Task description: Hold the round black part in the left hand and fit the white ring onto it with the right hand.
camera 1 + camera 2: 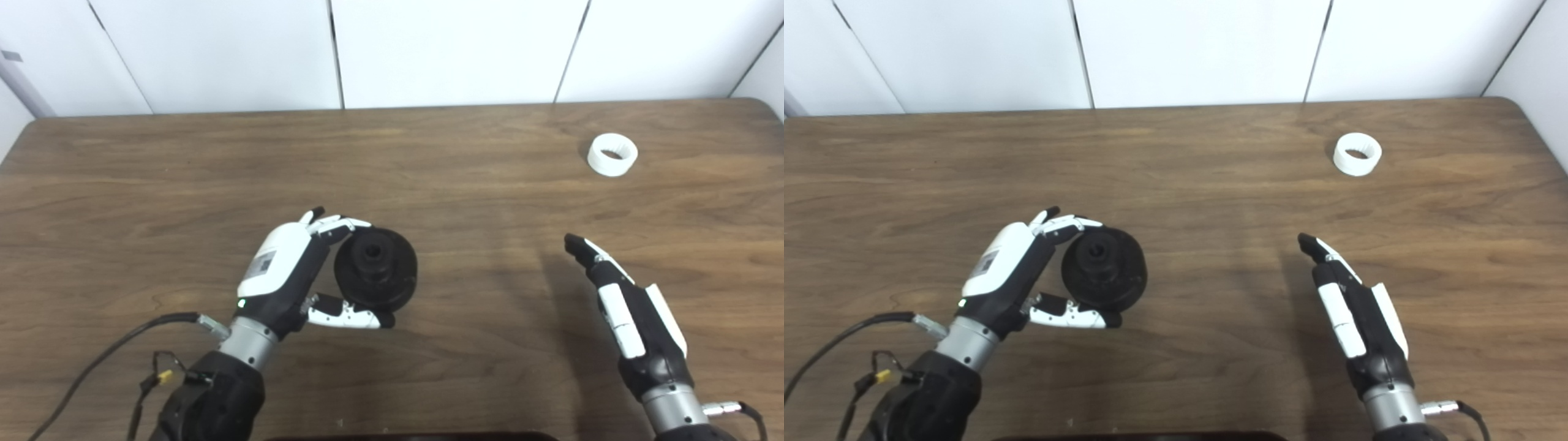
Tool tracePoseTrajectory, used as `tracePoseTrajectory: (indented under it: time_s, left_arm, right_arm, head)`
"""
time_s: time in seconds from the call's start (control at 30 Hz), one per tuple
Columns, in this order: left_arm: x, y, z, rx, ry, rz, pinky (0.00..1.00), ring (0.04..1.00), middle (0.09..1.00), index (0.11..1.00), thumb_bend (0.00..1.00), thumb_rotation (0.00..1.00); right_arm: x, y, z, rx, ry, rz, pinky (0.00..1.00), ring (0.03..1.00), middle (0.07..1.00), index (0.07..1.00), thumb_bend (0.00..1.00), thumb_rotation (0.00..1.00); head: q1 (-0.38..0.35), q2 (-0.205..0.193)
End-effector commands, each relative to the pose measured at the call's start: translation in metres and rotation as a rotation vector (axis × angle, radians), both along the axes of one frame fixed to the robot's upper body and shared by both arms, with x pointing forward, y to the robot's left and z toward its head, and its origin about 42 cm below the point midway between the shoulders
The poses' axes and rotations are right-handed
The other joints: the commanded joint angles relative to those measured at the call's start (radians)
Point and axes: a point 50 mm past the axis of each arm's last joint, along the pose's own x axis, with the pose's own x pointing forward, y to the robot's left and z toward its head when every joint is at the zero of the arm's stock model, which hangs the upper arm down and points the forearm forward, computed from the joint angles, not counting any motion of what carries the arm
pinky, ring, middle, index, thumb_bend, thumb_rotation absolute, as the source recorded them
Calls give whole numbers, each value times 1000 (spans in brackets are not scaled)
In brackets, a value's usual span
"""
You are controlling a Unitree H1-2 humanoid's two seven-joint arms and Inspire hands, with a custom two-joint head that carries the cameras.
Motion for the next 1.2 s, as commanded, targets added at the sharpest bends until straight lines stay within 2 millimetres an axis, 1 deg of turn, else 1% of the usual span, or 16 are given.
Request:
tracePoseTrajectory:
  time_s: [0.0,0.27,0.43,0.67,0.87,1.17]
  left_arm:
    - [2,-4,2,-4,-65,-9,1000,884,776,484,517,59]
    - [4,-13,-21,-16,-48,-5,1000,876,781,484,518,58]
    - [-2,-18,-43,-34,-21,-19,1000,871,778,485,518,56]
    - [-3,-20,-72,-54,-53,3,1000,880,792,487,516,54]
    - [-3,-20,-84,-32,-37,10,1000,868,786,487,516,57]
    - [5,-18,-95,6,-25,31,1000,870,791,488,517,57]
  right_arm:
    - [15,10,18,34,-99,-9,1000,958,907,870,663,1000]
    - [15,8,20,38,-96,-14,1000,965,908,867,695,1000]
    - [15,7,22,40,-92,-15,1000,963,906,866,710,1000]
    - [13,5,23,31,-93,-6,1000,967,912,874,704,1000]
    - [12,3,23,26,-90,-11,1000,961,909,875,698,1000]
    - [11,3,23,30,-92,-7,1000,960,906,872,690,1000]
  head:
    - [1,5]
    - [8,13]
    - [2,21]
    - [4,24]
    - [7,21]
    - [8,15]
